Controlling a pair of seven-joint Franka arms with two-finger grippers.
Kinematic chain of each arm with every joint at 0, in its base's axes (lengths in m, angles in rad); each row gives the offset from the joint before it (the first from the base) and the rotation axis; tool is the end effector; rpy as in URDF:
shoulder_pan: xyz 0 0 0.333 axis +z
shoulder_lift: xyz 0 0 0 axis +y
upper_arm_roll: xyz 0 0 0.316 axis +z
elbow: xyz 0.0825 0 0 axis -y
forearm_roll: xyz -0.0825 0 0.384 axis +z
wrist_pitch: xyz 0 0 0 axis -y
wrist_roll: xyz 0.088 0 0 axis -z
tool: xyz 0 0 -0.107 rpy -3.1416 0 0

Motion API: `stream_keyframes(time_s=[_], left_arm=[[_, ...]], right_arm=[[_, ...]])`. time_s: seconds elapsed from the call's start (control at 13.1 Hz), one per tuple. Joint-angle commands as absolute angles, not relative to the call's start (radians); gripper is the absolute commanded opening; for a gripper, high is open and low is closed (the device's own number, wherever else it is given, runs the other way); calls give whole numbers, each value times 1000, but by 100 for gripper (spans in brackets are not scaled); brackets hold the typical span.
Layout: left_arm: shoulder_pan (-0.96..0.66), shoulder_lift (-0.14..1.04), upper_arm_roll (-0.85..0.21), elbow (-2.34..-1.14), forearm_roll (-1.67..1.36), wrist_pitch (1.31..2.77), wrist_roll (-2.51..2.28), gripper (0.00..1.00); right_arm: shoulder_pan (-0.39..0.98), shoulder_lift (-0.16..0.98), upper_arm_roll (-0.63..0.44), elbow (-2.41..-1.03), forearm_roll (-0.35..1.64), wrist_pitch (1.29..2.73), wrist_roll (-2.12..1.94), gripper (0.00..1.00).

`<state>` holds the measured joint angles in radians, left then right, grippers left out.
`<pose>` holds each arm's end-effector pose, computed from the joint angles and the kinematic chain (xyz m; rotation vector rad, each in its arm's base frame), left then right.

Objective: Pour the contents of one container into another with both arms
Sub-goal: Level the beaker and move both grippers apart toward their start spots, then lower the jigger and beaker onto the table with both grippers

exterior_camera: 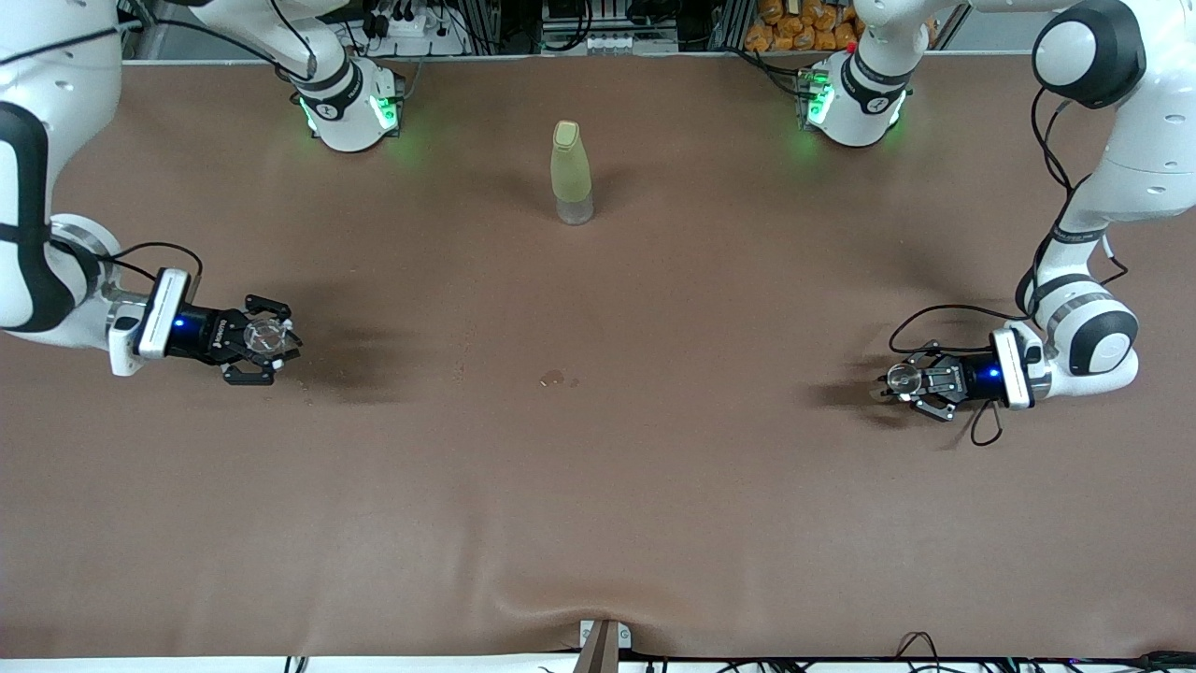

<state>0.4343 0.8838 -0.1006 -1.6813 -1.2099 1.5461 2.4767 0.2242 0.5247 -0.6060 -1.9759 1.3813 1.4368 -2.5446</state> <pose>0.5933 0.1019 0.1102 1.3681 -1.1786 1.1329 0.5595 -0.0823 0.2489 -1.4703 -1.4220 -1.1209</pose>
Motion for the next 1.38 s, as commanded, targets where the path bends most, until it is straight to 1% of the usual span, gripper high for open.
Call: stream_keyframes(time_s=[0.0,0.23,0.46,1.07,1.15,1.3], left_arm=[[443,937,-114,-1681,-1197,1531,2569,0],[448,946,-112,-1681,-1192,1525,2591,0],[462,950,-112,-1681,-1164,1494,2597,0],[477,956,-109,-1680,-1158,1471,2582,0],[477,956,-109,-1680,-1158,1471,2582,5],[476,960,-103,-1680,-1158,1471,2589,9]], right_arm=[[166,610,-586,-1954,1365,1407,-2693,0],[108,664,-545,-1945,1365,1408,-2793,0],[81,702,-523,-1934,1364,1408,-2861,0],[2,854,-437,-1786,1379,1419,-2942,0],[-2,874,-437,-1764,1379,1417,-2942,0],[-8,903,-434,-1732,1381,1419,-2944,0]])
